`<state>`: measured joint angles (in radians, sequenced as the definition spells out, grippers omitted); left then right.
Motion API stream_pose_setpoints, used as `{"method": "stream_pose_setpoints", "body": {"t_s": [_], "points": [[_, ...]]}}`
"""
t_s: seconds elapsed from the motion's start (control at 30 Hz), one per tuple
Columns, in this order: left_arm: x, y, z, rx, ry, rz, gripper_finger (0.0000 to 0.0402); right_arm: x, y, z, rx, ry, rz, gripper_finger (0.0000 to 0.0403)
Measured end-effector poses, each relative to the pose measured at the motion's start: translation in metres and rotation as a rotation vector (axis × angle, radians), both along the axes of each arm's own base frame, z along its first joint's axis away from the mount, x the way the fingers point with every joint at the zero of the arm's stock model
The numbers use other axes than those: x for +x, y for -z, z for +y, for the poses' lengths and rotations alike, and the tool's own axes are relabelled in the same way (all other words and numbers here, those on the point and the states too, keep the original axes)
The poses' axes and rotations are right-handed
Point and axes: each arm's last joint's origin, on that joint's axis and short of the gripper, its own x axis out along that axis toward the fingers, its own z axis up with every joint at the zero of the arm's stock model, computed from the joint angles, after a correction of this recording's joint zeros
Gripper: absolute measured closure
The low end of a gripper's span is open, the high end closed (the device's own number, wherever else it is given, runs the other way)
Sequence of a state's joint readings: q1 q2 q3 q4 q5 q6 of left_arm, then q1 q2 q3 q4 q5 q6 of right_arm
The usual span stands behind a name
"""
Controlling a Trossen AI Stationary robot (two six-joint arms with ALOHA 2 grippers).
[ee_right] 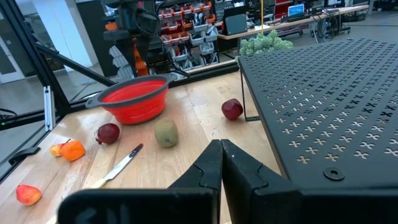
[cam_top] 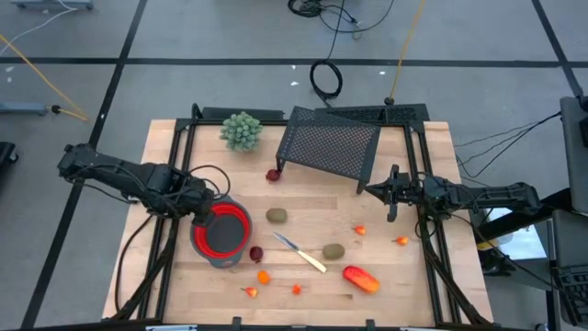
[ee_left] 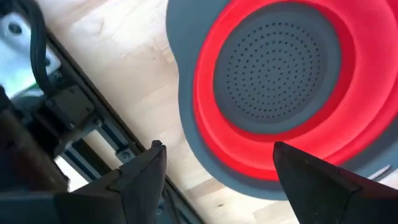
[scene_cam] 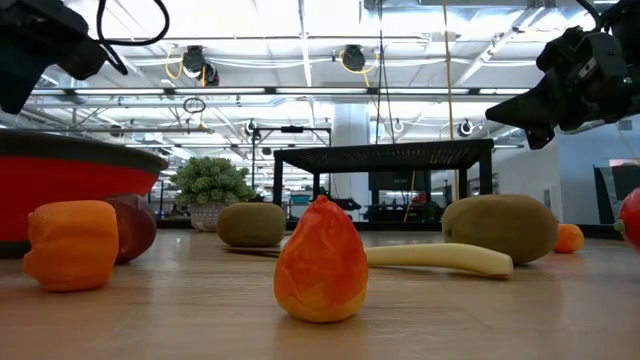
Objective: Pick & Place Fruit
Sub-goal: Put the red strainer bowl on the shelf
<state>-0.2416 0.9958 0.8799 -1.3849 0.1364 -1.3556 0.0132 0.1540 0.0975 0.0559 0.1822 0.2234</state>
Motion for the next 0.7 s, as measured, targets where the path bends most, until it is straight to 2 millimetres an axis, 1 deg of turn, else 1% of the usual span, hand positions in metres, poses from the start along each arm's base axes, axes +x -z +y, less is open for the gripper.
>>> {"method": "stream_pose_setpoints", "body": {"t_s": [0.1,0.37,0.47,0.6,0.7], "points": [[0.001,0.002,-0.004,0.007,-0.058,0.025,0.0105,0.0,0.0,0.0,0.0,0.0,0.0,0.0403],[0.007,0.01,-0.017,0.024,-0.085,0.103,0.0105,0.0,0.0,0.0,0.0,0.0,0.0,0.0403],[0.009,0.013,-0.023,0.035,-0.124,0.136,0.0105,0.0,0.0,0.0,0.0,0.0,0.0,0.0403],[0.007,0.019,-0.03,0.042,-0.191,0.186,0.0105,0.0,0.0,0.0,0.0,0.0,0.0,0.0403],[0.006,0.022,-0.037,0.038,-0.238,0.175,0.0105,0.0,0.0,0.0,0.0,0.0,0.0,0.0403]]}}
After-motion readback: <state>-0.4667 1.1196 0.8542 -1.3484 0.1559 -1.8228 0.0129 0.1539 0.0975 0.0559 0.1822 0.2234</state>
